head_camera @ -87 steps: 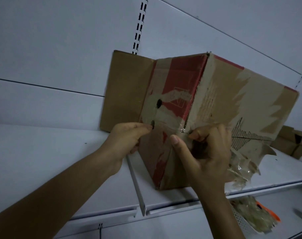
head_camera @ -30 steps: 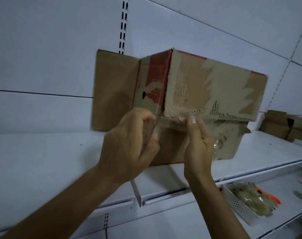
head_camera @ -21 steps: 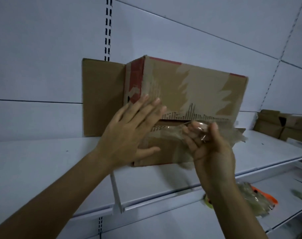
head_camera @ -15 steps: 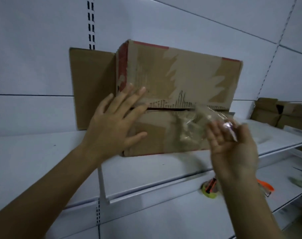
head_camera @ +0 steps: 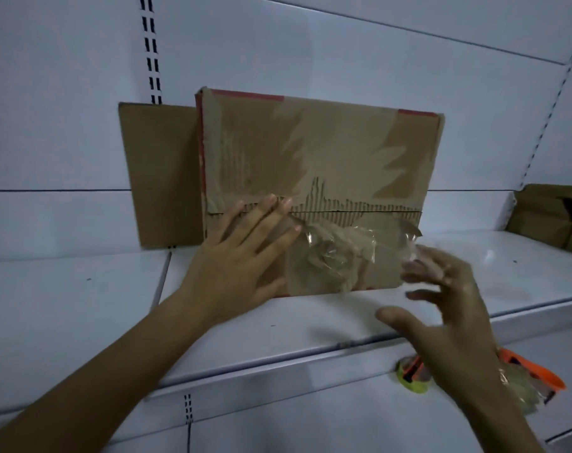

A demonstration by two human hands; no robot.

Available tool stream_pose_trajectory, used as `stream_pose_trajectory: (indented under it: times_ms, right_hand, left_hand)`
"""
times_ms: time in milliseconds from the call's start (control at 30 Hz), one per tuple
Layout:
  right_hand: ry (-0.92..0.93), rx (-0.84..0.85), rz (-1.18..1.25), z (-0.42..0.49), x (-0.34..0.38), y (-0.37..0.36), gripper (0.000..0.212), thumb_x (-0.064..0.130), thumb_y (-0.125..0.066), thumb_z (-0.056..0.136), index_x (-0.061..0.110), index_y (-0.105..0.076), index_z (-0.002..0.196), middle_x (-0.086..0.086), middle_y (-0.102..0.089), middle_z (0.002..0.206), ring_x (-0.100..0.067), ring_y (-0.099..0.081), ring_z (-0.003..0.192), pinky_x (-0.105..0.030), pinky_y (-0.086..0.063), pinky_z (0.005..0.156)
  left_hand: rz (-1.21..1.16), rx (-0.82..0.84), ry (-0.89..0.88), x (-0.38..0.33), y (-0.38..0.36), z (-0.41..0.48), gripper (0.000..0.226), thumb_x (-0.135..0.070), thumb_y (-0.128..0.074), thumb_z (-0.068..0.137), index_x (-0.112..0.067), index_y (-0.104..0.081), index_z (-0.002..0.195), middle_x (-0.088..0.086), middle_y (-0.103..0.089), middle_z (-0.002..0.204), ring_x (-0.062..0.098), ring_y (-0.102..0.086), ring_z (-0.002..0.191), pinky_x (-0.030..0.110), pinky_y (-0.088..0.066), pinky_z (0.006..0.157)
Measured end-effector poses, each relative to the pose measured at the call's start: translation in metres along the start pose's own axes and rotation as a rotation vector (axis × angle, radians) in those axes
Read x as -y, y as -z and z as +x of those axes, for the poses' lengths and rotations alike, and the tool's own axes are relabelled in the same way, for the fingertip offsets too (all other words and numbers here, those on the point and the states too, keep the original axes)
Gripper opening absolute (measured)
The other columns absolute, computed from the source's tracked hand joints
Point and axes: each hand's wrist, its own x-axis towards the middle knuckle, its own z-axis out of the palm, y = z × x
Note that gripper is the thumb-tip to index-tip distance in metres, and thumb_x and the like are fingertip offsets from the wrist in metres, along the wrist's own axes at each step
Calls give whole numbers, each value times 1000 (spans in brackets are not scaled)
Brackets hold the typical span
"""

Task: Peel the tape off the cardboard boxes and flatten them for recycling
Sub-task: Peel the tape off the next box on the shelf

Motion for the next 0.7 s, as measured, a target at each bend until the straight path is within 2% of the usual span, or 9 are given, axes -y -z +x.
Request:
stream_pose_trajectory:
  times_ms: [67, 133, 200, 233, 300, 367, 500, 600, 700]
  right_hand:
    - [178, -60, -222, 12, -7, -17, 95, 71, -71, 54, 31, -40, 134, 15, -46, 134, -4, -47, 122, -19, -42, 98]
    - [299, 61, -366, 24, -11, -45, 94, 71, -66, 65, 21, -37, 139, -2, -47, 137, -17, -47, 124, -29, -42, 103]
    - [404, 63, -444, 35, -15, -72, 67, 52, -65, 77, 20, -42, 131, -15, -59, 122, -29, -59, 107, -40, -52, 90]
    - [443, 7, -449, 42, -14, -81, 51, 37, -66, 81, 21, -44, 124, -17, -62, 112, -29, -60, 97, -39, -54, 80]
    - [420, -70, -321, 59, -13, -85, 25, 16, -64, 85, 19, -56, 109, -11, -61, 96, -19, -53, 87, -34, -51, 69]
    - [297, -32, -106, 75, -7, -76, 8, 15, -62, 88, 16, -67, 93, -2, -62, 91, -12, -52, 84, -33, -48, 73]
    - [315, 24, -38, 89, 19, -38, 9, 22, -61, 90, 19, -69, 86, 4, -62, 89, -8, -55, 85, -25, -45, 76]
    - [384, -45, -34, 111, 55, 0, 10, 27, -61, 91, 22, -69, 86, 2, -65, 88, -11, -58, 84, -32, -48, 77]
    - [478, -122, -76, 137, 97, 39, 11, 30, -61, 90, 23, -70, 88, 4, -66, 89, -9, -58, 84, -28, -47, 76]
  left_hand:
    - [56, 53, -31, 1, -1, -2, 86, -69, -47, 82, -17, -29, 149, 14, -19, 157, 29, -16, 145, 50, -11, 116]
    - [75, 85, -20, 0, 0, -4, 93, -72, -46, 79, -17, -24, 150, 14, -15, 158, 30, -13, 146, 51, -10, 116]
    - [75, 95, 11, -5, 1, -5, 91, -72, -45, 81, -16, -25, 150, 14, -15, 158, 30, -13, 146, 52, -10, 116]
    - [86, 98, 15, -7, 2, -6, 91, -71, -46, 82, -15, -25, 150, 14, -15, 158, 30, -13, 146, 52, -11, 116]
    - [110, 106, 0, -7, 5, -8, 90, -68, -48, 82, -14, -24, 151, 15, -15, 157, 31, -13, 146, 52, -11, 116]
    - [119, 98, -16, -7, 12, -6, 92, -67, -51, 81, -14, -24, 150, 16, -16, 157, 32, -14, 146, 53, -11, 116]
    - [128, 5, 20, -23, 44, 10, 86, -56, -57, 75, -9, -37, 145, 19, -28, 153, 34, -24, 143, 57, -14, 115]
    - [181, -116, 17, -43, 76, 39, 71, -48, -51, 84, -7, -43, 141, 17, -35, 149, 34, -31, 139, 56, -24, 111]
    - [270, -115, 59, -51, 109, 76, 89, -66, -50, 85, -2, -34, 145, 18, -29, 152, 36, -27, 141, 53, -27, 111]
